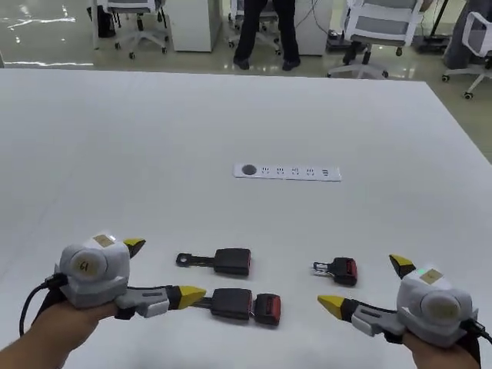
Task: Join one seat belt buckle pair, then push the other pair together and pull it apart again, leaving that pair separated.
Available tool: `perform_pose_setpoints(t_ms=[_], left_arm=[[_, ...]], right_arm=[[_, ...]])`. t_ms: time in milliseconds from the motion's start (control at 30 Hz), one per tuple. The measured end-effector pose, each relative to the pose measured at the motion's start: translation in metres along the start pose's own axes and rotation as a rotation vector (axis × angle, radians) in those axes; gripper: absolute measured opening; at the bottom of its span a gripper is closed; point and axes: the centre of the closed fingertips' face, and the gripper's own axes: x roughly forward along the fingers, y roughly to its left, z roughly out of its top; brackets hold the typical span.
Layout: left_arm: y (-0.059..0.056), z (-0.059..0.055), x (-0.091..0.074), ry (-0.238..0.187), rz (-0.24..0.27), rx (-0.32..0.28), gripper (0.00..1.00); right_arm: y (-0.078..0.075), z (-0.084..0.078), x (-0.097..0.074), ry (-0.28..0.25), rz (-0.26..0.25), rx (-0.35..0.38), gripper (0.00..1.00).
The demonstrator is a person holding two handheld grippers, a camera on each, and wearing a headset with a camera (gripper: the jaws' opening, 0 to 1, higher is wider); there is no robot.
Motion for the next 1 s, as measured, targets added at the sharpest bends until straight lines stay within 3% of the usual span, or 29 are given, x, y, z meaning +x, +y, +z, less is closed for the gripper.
perform_pose_setpoints(t_ms=[100,200,433,500,767,933,1000], left_arm=[[0.000,-0.005,-0.007,-0.012,0.007,-0.013,1.00],[-0.010,-0.002,-0.021,-0.032,0.011,-0.018,1.00],[-0.012,-0.010,-0.038,-0.055,0.026,-0.035,1.00],[-0.018,-0.007,-0.045,-0.064,0.030,-0.039,1.00],[-0.018,-0.021,-0.061,-0.086,0.042,-0.059,1.00],[-0.022,-0.022,-0.068,-0.086,0.041,-0.060,1.00],[-0.018,-0.025,-0.068,-0.087,0.039,-0.053,1.00]], right_arm=[[0.006,-0.003,-0.007,-0.003,0.002,-0.001,1.00],[0.010,-0.004,-0.013,-0.008,0.005,0.001,1.00],[0.020,-0.011,-0.030,-0.006,0.008,-0.021,1.00],[0.020,-0.014,-0.034,-0.004,0.008,-0.026,1.00],[0.024,-0.020,-0.049,0.008,-0.002,-0.049,1.00],[0.026,-0.022,-0.055,0.006,-0.004,-0.058,1.00],[0.026,-0.024,-0.056,0.010,-0.003,-0.064,1.00]])
